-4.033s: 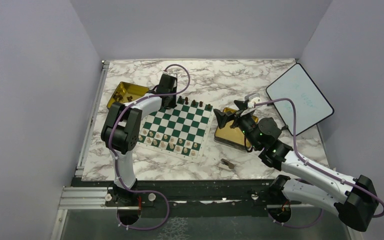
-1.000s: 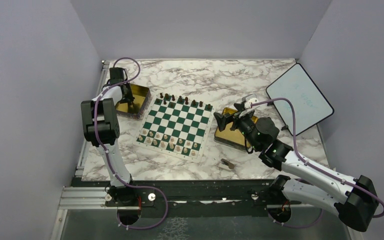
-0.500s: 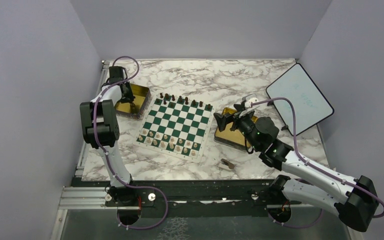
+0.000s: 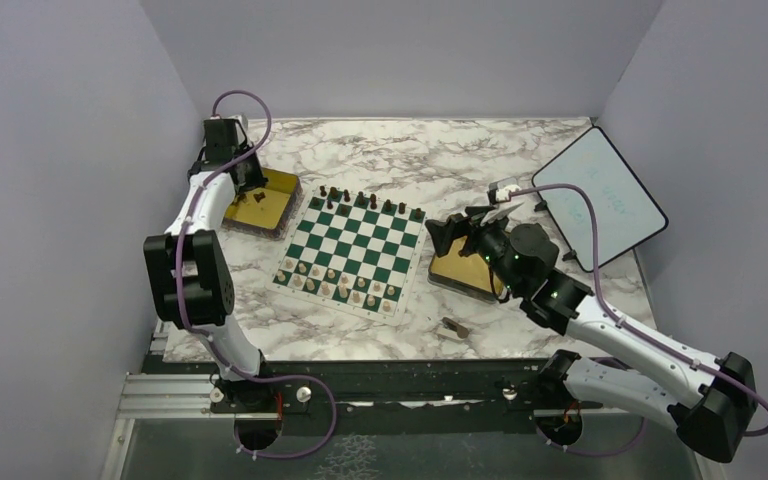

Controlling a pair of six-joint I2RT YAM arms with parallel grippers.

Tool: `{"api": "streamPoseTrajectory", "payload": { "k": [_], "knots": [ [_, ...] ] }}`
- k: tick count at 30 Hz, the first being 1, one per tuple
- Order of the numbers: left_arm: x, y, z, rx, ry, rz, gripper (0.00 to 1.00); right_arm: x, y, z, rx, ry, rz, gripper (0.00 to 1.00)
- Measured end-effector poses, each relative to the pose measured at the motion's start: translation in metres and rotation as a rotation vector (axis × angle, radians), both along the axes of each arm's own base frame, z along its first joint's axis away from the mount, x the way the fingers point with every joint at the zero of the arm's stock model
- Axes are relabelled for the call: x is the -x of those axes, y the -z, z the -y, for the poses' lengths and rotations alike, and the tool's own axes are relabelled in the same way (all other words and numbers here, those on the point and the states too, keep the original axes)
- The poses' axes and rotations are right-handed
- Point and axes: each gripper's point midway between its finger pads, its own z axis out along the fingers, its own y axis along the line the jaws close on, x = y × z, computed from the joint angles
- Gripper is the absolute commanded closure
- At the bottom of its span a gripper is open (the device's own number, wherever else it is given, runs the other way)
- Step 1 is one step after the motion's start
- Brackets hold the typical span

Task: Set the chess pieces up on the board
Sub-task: Pick up the chess piece from the storage box.

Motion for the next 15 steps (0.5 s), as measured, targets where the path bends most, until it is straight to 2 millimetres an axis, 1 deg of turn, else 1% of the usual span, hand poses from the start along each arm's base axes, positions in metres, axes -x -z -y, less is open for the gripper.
{"api": "streamPoseTrajectory", "payload": {
  "k": [4, 7, 10, 12, 13, 14, 15],
  "knots": [
    [0.009, -0.017, 0.016, 0.03, 0.043, 0.035, 0.86, 0.0, 0.007, -0.006, -0.005, -0.014, -0.054, 0.01],
    [0.019, -0.027, 0.038, 0.052, 0.101, 0.054, 0.86, 0.0, 0.005, -0.014, -0.01, -0.035, -0.083, 0.03],
    [0.031, -0.04, 0.07, 0.068, 0.186, 0.084, 0.86, 0.0, 0.0, -0.02, -0.027, -0.062, -0.099, 0.06],
    [0.041, -0.048, 0.095, 0.079, 0.252, 0.103, 0.86, -0.001, -0.004, -0.025, -0.045, -0.087, -0.111, 0.11],
    [0.045, -0.051, 0.104, 0.085, 0.279, 0.109, 0.86, -0.003, -0.006, -0.027, -0.054, -0.098, -0.119, 0.15],
    [0.052, -0.055, 0.12, 0.097, 0.324, 0.117, 0.86, -0.006, -0.006, -0.03, -0.062, -0.111, -0.13, 0.19],
    [0.057, -0.057, 0.13, 0.106, 0.353, 0.123, 0.86, -0.008, -0.004, -0.031, -0.068, -0.124, -0.143, 0.24]
  ]
}}
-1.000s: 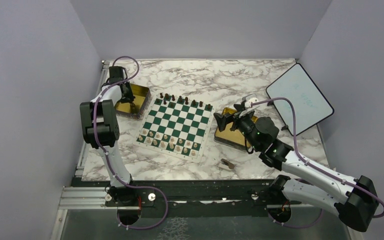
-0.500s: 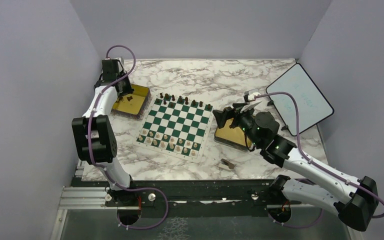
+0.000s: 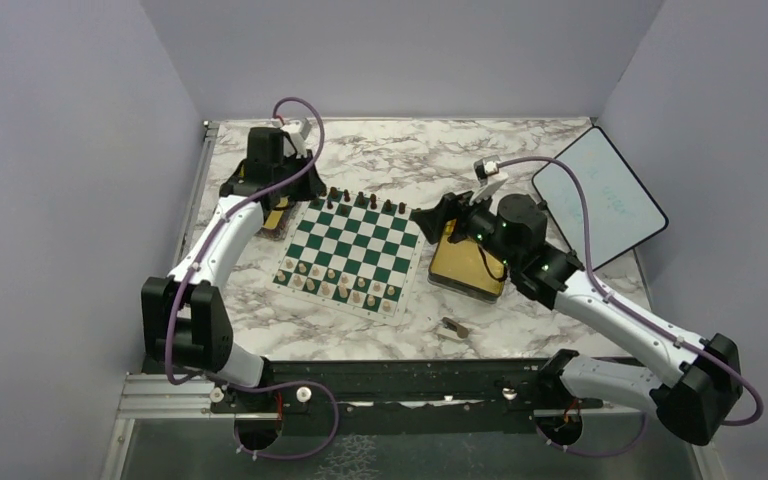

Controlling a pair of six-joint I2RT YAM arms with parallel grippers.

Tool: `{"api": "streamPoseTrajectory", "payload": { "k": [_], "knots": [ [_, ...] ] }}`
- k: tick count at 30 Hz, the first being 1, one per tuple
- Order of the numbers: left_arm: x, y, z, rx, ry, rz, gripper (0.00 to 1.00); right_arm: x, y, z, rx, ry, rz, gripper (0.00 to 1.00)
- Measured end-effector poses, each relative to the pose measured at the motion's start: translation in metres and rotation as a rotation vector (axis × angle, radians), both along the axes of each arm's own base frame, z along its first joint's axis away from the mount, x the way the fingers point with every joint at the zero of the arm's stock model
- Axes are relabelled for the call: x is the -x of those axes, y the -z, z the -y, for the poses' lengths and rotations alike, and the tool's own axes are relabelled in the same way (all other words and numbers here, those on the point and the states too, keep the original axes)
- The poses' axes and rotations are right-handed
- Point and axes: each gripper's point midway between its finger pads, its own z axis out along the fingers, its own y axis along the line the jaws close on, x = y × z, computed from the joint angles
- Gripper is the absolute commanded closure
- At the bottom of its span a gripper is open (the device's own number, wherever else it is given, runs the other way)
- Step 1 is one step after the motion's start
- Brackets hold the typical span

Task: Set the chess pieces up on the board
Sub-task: Pick up the chess piece from the storage box, then place the chess piece on the chessboard.

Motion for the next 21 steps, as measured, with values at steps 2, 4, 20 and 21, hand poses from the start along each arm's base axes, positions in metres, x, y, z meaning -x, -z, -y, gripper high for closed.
{"api": "streamPoseTrajectory", "payload": {
  "k": [2, 4, 20, 21],
  "knots": [
    [0.012, -0.004, 0.023, 0.021, 0.075, 0.013, 0.86, -0.007, 0.006, -0.002, -0.019, -0.029, -0.042, 0.33],
    [0.032, -0.008, 0.048, 0.056, 0.165, 0.029, 0.86, -0.013, 0.016, -0.003, -0.037, -0.061, -0.092, 0.43],
    [0.12, -0.017, 0.138, 0.134, 0.624, 0.169, 0.86, -0.019, 0.036, -0.056, -0.333, -0.516, -0.489, 0.58],
    [0.122, -0.015, 0.141, 0.125, 0.643, 0.174, 0.86, -0.017, 0.035, -0.059, -0.344, -0.537, -0.509, 0.57]
  ]
}}
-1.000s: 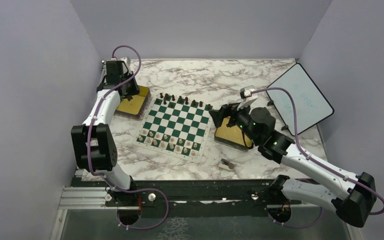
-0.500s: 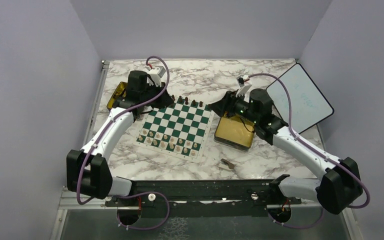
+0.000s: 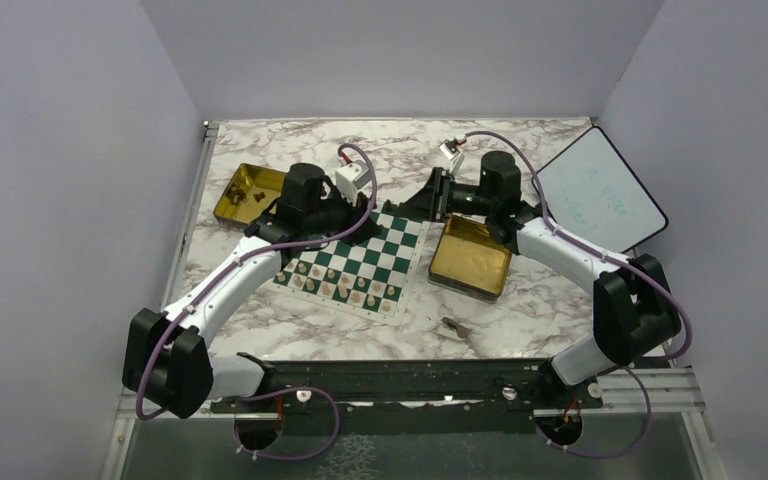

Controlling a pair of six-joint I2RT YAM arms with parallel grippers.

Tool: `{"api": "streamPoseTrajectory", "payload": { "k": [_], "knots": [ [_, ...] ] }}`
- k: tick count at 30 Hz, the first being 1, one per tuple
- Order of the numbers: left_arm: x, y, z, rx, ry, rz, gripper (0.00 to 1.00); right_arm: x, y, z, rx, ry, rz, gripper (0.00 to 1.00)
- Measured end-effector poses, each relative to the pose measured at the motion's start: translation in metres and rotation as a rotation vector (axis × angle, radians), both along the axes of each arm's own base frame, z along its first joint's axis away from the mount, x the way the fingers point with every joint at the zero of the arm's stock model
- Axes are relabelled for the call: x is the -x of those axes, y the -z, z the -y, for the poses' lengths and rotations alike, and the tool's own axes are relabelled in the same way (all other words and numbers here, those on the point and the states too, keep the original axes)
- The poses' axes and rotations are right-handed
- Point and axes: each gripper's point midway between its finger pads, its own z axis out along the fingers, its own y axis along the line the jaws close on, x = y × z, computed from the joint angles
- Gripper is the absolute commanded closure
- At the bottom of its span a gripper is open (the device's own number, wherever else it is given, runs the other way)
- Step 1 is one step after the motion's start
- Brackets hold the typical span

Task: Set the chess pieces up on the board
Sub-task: Place the chess piece on the chessboard.

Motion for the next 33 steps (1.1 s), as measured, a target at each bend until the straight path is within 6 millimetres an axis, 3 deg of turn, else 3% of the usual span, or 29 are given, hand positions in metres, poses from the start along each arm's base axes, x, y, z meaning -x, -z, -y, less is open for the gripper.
{"api": "streamPoseTrajectory", "payload": {
  "k": [14, 22, 33],
  "knots": [
    [0.012, 0.011, 0.021, -0.043, 0.123, 0.096, 0.89, 0.01, 0.011, -0.007, -0.022, -0.088, -0.139, 0.59],
    [0.011, 0.009, 0.028, -0.049, 0.137, 0.147, 0.89, 0.01, 0.031, -0.007, 0.012, -0.086, -0.211, 0.59],
    [0.01, 0.006, 0.03, -0.05, 0.129, 0.186, 0.9, 0.011, 0.032, -0.008, 0.016, -0.087, -0.212, 0.63]
  ]
}}
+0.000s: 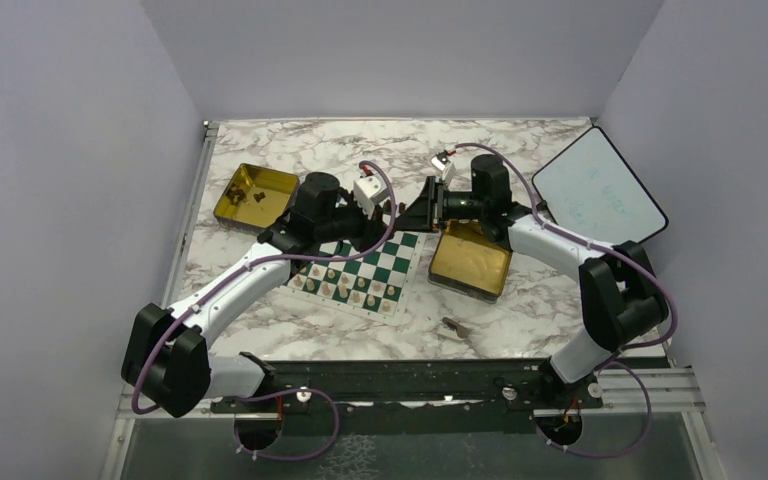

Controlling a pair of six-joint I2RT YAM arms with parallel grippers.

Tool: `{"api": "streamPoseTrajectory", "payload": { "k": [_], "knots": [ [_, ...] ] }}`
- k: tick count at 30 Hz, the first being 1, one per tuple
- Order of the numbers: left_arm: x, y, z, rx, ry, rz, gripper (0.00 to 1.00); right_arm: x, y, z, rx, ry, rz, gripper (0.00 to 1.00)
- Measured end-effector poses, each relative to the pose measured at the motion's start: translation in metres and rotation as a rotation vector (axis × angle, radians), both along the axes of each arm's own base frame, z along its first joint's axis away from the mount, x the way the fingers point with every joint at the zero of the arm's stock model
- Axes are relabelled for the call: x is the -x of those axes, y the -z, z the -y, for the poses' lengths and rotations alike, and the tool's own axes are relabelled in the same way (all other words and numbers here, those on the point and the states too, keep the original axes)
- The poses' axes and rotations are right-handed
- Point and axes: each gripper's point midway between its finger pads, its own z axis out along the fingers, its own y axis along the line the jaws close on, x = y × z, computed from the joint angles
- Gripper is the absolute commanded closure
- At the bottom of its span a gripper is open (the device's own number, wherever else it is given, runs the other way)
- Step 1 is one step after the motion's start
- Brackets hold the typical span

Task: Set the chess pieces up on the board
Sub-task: Place the chess piece on the chessboard.

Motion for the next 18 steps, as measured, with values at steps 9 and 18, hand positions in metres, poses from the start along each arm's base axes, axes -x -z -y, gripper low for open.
{"api": "streamPoseTrajectory", "payload": {
  "k": [9, 18],
  "knots": [
    [-0.001, 0.001, 0.001, -0.005, 0.003, 0.021, 0.9, 0.003, 0.007, -0.004, 0.009, -0.013, -0.018, 0.69],
    [0.0, 0.005, -0.002, -0.022, -0.004, 0.031, 0.92, 0.005, 0.011, -0.007, 0.014, -0.02, -0.028, 0.87]
  ]
}}
